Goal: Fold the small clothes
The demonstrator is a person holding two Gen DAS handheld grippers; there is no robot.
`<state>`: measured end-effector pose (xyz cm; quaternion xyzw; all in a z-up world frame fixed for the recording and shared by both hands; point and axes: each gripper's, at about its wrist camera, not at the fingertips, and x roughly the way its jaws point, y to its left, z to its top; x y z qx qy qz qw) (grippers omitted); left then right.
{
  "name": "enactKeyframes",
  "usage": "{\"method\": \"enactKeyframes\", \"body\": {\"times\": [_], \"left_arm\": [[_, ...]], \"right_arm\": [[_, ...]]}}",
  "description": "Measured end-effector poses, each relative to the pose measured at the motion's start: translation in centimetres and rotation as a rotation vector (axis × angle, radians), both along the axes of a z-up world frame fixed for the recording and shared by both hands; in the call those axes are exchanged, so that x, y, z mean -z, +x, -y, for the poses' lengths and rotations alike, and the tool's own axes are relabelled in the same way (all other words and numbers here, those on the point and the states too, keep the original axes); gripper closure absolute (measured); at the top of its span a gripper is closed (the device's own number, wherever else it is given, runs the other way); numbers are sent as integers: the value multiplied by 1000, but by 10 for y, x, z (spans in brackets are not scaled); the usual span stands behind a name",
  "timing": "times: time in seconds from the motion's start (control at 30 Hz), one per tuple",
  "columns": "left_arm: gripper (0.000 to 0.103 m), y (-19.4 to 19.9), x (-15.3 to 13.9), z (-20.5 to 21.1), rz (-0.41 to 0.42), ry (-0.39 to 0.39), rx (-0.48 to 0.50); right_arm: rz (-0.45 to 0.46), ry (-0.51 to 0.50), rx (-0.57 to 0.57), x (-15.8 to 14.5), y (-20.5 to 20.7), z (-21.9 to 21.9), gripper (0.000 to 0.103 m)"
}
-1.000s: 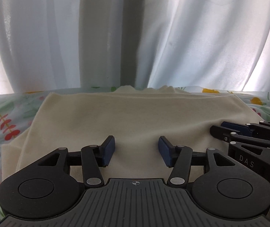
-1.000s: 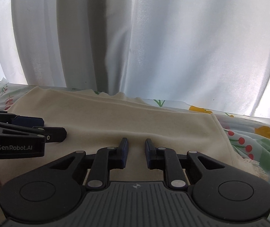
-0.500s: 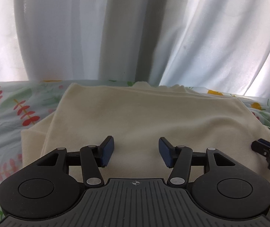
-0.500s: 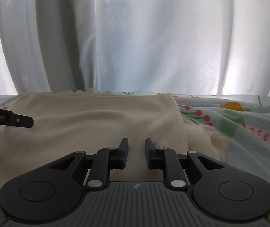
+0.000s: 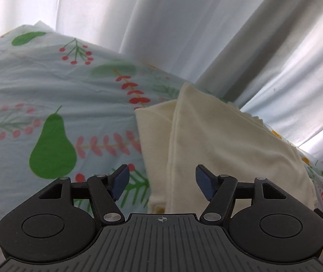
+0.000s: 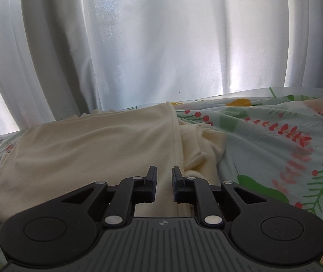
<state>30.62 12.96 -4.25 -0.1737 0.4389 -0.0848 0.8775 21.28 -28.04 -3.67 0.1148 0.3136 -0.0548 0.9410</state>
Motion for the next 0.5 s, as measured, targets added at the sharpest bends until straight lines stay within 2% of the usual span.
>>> {"method": "enactKeyframes", "body": {"times": [0.23,0.33,0.4,0.5], "left_arm": [[45,8,25,-6,-64,-143,26],[62,13,27,-7,-72,-166,16],[76,15,28,-8,-81,-170,19],[85,18,25,-11,-77,-191,17]], "right_arm": [[-4,-37,-78,-10,-9,-22,86],[-13,-38,-91,-10,-8,-29,86],[-25,-44,-95,-7,-8,-33,86],[-53,-40,-79,-1,-6,-34,86]]}}
